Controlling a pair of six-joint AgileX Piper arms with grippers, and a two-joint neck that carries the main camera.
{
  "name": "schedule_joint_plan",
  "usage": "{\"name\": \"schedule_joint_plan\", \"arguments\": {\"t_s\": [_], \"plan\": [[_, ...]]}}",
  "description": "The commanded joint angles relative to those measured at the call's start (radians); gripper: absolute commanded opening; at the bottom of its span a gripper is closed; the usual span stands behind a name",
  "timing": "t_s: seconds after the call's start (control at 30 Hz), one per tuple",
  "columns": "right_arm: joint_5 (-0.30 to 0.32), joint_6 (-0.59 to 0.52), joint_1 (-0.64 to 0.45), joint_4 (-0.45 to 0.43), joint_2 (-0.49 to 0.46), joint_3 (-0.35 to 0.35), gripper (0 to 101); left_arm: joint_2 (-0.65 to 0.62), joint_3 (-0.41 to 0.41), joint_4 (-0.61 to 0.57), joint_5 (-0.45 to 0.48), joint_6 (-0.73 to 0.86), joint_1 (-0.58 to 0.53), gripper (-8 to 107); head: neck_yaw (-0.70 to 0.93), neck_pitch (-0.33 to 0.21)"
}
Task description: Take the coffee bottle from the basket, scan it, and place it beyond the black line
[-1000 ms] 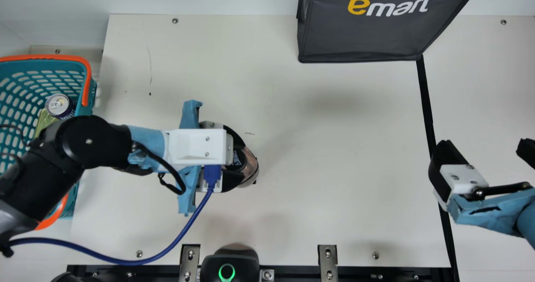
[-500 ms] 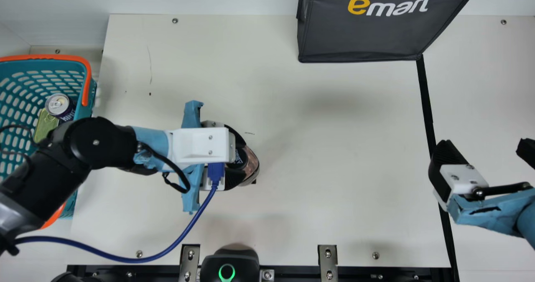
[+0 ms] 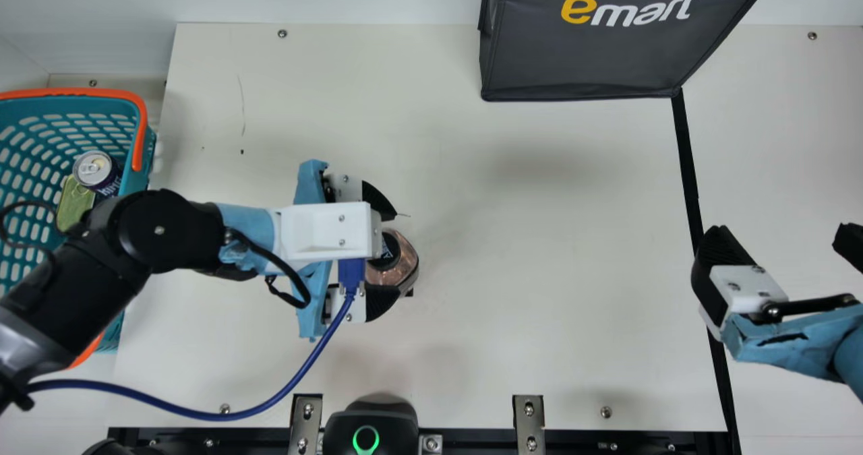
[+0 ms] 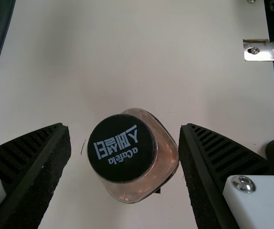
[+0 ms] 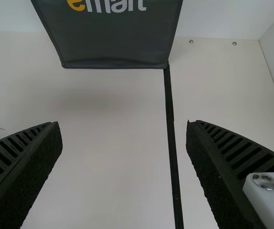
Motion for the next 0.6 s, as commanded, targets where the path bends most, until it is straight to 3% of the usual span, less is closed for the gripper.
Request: {"name": "schedule_joint_plan", "arguments": {"t_s": [0.0, 0.57], "plan": [[0.0, 0.0, 0.0, 0.0, 0.0, 0.0, 91, -0.002, -0.001, 0.004, -0.003, -0.009, 0.005, 90, 0.0, -0.017], [0.0, 0.0, 0.0, 0.0, 0.0, 0.0, 91, -0.115, 0.008, 0.033, 0.004, -0.337, 0.016, 90, 0.0, -0.017]]}}
